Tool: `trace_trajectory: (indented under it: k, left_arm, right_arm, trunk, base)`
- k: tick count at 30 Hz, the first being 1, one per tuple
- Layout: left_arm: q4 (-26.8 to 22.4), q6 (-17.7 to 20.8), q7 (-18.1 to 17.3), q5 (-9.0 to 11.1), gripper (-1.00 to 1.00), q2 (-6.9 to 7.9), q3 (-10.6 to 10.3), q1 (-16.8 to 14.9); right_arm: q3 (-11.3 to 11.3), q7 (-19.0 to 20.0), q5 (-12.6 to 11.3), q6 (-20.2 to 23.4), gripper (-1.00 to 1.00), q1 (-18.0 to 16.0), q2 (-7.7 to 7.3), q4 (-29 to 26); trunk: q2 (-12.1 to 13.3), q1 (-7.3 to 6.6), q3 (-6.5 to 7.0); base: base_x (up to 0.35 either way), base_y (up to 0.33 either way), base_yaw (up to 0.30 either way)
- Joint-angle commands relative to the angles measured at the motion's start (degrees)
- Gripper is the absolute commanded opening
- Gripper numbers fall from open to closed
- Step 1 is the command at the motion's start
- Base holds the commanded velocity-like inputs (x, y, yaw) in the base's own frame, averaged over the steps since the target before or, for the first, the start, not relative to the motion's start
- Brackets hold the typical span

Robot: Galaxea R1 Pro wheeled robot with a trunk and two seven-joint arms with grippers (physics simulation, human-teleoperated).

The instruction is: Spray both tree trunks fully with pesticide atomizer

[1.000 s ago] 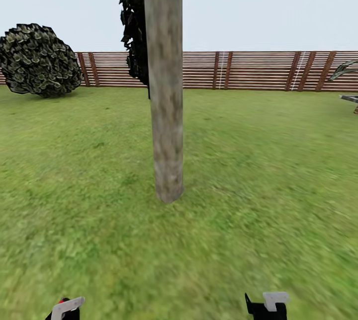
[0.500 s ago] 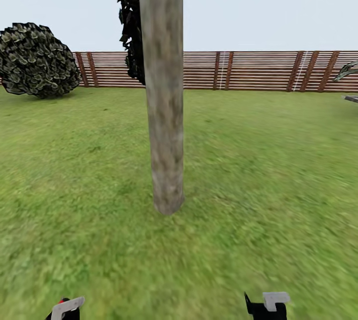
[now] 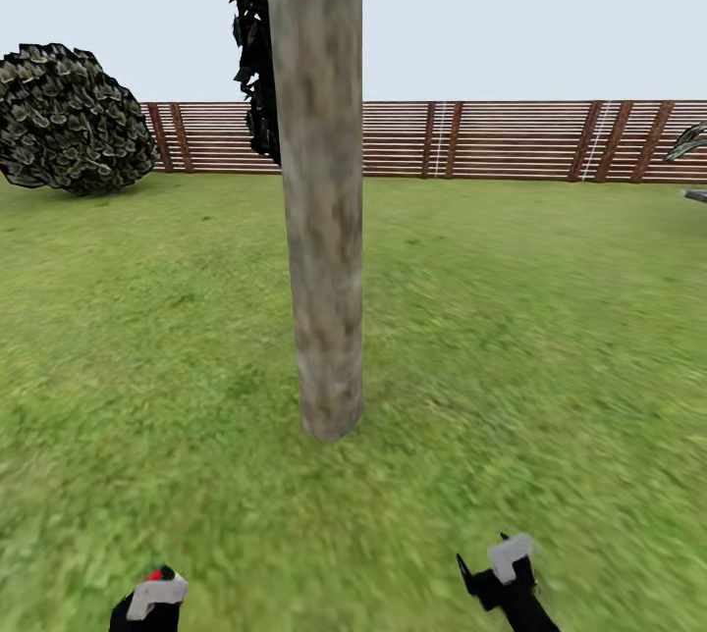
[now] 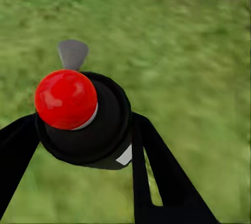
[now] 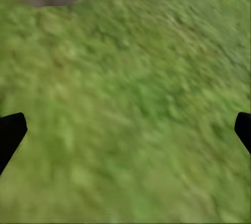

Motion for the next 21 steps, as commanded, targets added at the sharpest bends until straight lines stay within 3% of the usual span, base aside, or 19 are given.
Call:
trace_trajectory:
  k: [1, 3, 4, 5, 6, 7, 8, 12, 13, 18, 21]
  left_arm:
    - [-0.4, 0.0, -3.3, -2.4, -1.00, 0.03, 0.5, -0.3]
    - [-1.3, 0.4, -7.8, -5.5, -1.00, 0.19, 0.4, -1.3]
    - [-2.2, 1.3, -12.6, -8.4, -1.00, 0.42, 0.3, -2.6]
    - [-2.7, 2.3, -16.1, -10.3, -1.00, 0.67, 0.3, -3.6]
    - [-3.2, 3.6, -19.6, -12.1, -1.00, 1.07, 0.3, -4.7]
    - [-3.3, 4.2, -21.4, -12.9, -1.00, 1.31, 0.3, -5.2]
    - [-3.7, 6.2, -26.7, -15.1, -1.00, 1.91, 0.3, -6.9]
    - [-4.2, 9.2, -40.2, -20.7, -1.00, 2.38, 0.3, -11.3]
    - [-4.3, 9.5, -43.5, -23.4, -1.00, 2.41, 0.3, -12.7]
    - [-4.4, 9.9, -50.5, -32.6, -1.00, 2.18, 0.3, -16.1]
    - [-5.5, 9.9, -53.8, -35.6, -1.00, 1.86, 0.3, -16.5]
  right_arm:
    - [0.9, 0.6, 2.1, 0.1, 1.00, 0.0, -0.03, -0.9]
    - [1.7, 3.2, 5.5, 0.9, 1.00, -0.3, -0.01, -1.7]
    - [2.2, 8.4, 9.0, 2.6, 1.00, -1.1, 0.00, -2.2]
    - [2.3, 12.9, 11.0, 4.0, 1.00, -2.2, 0.00, -2.5]
    - [2.4, 17.4, 12.5, 5.4, 1.00, -3.6, 0.03, -2.8]
    - [2.5, 19.4, 13.0, 6.1, 1.00, -4.4, 0.03, -2.9]
    - [2.5, 24.7, 14.0, 7.6, 1.00, -6.6, 0.04, -3.2]
    - [2.7, 34.0, 15.1, 8.9, 1.00, -10.4, 0.38, -3.5]
    - [2.7, 36.9, 15.2, 9.0, 1.00, -11.0, 0.50, -4.2]
    - [2.8, 47.6, 15.4, 9.2, 1.00, -12.0, 0.69, -8.6]
    - [2.8, 48.9, 15.4, 9.3, 1.00, -12.2, 0.99, -9.1]
  trunk:
    - [0.0, -0.01, -0.05]
    - [0.0, -0.01, -0.05]
    - [0.0, -0.01, -0.05]
    - [0.0, -0.01, -0.05]
    - [0.0, -0.01, -0.05]
    - [0.0, -0.01, -0.05]
    - [0.0, -0.01, -0.05]
    - [0.0, -0.01, -0.05]
    - [0.0, -0.01, -0.05]
    - [0.0, -0.01, -0.05]
    - [0.0, -0.01, -0.05]
  base:
    - [0.006, 0.000, 0.000]
    - [0.004, 0.000, 0.000]
    - [0.002, 0.000, 0.000]
    - [0.001, 0.000, 0.000]
    - [0.000, 0.000, 0.000]
    - [0.000, 0.000, 0.000]
    - [0.000, 0.000, 0.000]
    - [0.000, 0.000, 0.000]
    - [0.000, 0.000, 0.000]
    - [0.000, 0.000, 0.000]
    - [0.000, 0.000, 0.000]
